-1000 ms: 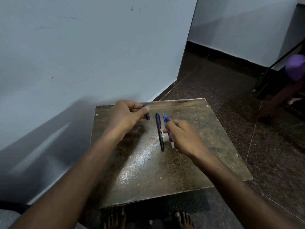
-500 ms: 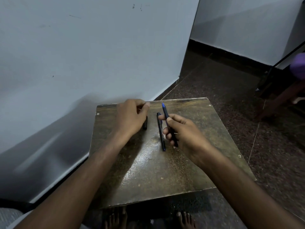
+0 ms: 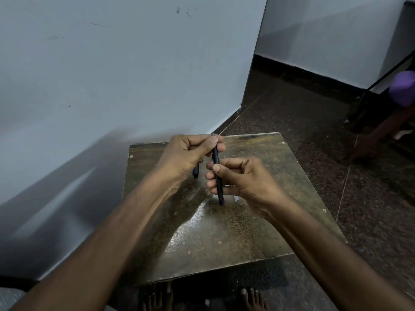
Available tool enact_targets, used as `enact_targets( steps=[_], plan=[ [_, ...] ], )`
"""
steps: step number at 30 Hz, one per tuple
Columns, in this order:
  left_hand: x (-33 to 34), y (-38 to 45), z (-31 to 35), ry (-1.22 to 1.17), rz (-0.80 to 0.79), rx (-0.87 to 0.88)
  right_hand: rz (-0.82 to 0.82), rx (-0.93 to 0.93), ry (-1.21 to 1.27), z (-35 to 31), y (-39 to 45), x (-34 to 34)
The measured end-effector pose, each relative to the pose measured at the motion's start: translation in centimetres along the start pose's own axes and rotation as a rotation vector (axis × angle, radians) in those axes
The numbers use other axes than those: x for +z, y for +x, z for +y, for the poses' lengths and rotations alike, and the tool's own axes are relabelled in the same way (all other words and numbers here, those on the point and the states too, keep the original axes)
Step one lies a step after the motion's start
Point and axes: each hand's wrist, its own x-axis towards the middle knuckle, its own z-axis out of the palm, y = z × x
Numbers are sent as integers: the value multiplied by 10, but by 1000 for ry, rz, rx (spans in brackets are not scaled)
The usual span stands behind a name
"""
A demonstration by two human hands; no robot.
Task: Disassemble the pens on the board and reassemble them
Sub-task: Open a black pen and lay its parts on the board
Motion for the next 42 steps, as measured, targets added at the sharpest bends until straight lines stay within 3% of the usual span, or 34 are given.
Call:
enact_targets(
  steps=[5,10,15,20,27,33,39,42],
  plan=[
    [8,-3,-2,19,78,19,182,-59,-264,4,2,4],
    [16,-6,-4,22,195,-23,379,-226,-696,6,4,14],
    [9,-5,2,167,250,-105,329,-192,-564,7,-1,14],
    [17,-7,6,38,-84,-134,382,-179,-519,5,4,8],
    [5,-4,3,116,48,-27,347,-163,-431,3,2,9],
    [8,-6,6,116,-169,-58,312,-134,-470,3,2,9],
    [6,-6,10,214,140,-80,361,-226,-614,6,2,15],
    [6,-5,8,270,93,-180,406,-251,-640,9,4,18]
  ],
)
